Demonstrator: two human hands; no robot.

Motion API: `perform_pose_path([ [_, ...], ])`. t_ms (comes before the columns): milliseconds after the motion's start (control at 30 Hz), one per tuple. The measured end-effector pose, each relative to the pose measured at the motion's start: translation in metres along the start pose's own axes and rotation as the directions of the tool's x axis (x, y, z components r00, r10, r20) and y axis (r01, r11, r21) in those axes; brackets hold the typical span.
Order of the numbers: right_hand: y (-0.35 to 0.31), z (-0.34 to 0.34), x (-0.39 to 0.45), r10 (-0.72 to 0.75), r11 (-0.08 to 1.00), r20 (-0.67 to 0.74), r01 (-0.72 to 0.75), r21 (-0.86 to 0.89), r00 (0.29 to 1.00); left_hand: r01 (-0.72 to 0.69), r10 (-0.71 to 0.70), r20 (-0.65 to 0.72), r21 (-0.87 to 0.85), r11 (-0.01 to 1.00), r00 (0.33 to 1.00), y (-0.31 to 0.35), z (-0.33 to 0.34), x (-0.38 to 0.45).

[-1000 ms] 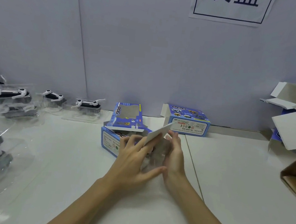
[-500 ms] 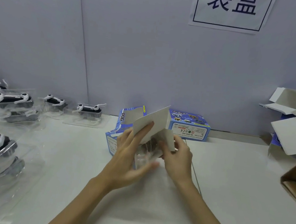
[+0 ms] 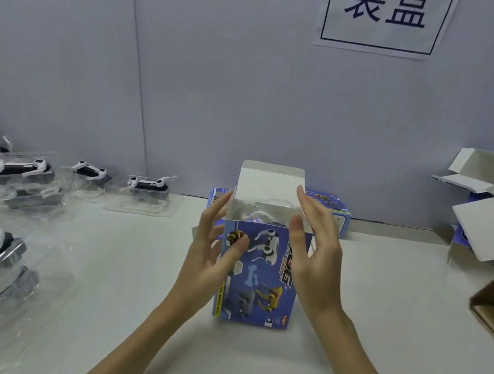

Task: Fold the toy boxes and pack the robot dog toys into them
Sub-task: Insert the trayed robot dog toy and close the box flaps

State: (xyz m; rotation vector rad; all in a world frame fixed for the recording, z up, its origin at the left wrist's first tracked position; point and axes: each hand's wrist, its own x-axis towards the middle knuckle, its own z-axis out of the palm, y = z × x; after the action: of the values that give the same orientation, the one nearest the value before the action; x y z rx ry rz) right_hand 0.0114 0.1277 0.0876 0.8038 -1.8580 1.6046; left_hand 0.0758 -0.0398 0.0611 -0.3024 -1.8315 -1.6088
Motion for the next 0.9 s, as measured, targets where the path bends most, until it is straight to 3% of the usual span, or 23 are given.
perform_pose_path([
  [267,-0.001,0.007,-0.005,0.113,0.968,0.11,-0.135,0.213,0.987,0.067,-0.066,0.085,-0.012,0.998,0.994,-0.002,-0.008,-0.002],
  [333,0.0,0.008,-0.004,0.154,0.944,0.094,-0.174,0.279,0.984,0.081,-0.084,0.078,0.035,0.996,0.993,0.0,-0.008,-0.002],
  [433,-0.001,0.01,-0.002,0.108,0.968,0.037,-0.113,0.225,0.993,0.061,-0.066,0.051,0.099,0.993,0.997,0.007,-0.007,0.004],
  [533,-0.003,0.011,-0.003,0.139,0.955,0.029,-0.142,0.259,0.99,0.016,-0.018,0.02,0.118,0.993,1.0,0.011,-0.005,0.01],
  [733,-0.007,0.014,-0.005,0.16,0.884,-0.026,-0.132,0.449,0.987,0.081,-0.081,-0.001,-0.024,0.996,0.997,0.016,-0.005,0.014],
  [900,0.001,0.012,-0.013,0.097,0.924,-0.032,-0.078,0.374,0.995,0.011,-0.011,0.002,-0.2,0.98,1.0,0.019,-0.005,0.015],
])
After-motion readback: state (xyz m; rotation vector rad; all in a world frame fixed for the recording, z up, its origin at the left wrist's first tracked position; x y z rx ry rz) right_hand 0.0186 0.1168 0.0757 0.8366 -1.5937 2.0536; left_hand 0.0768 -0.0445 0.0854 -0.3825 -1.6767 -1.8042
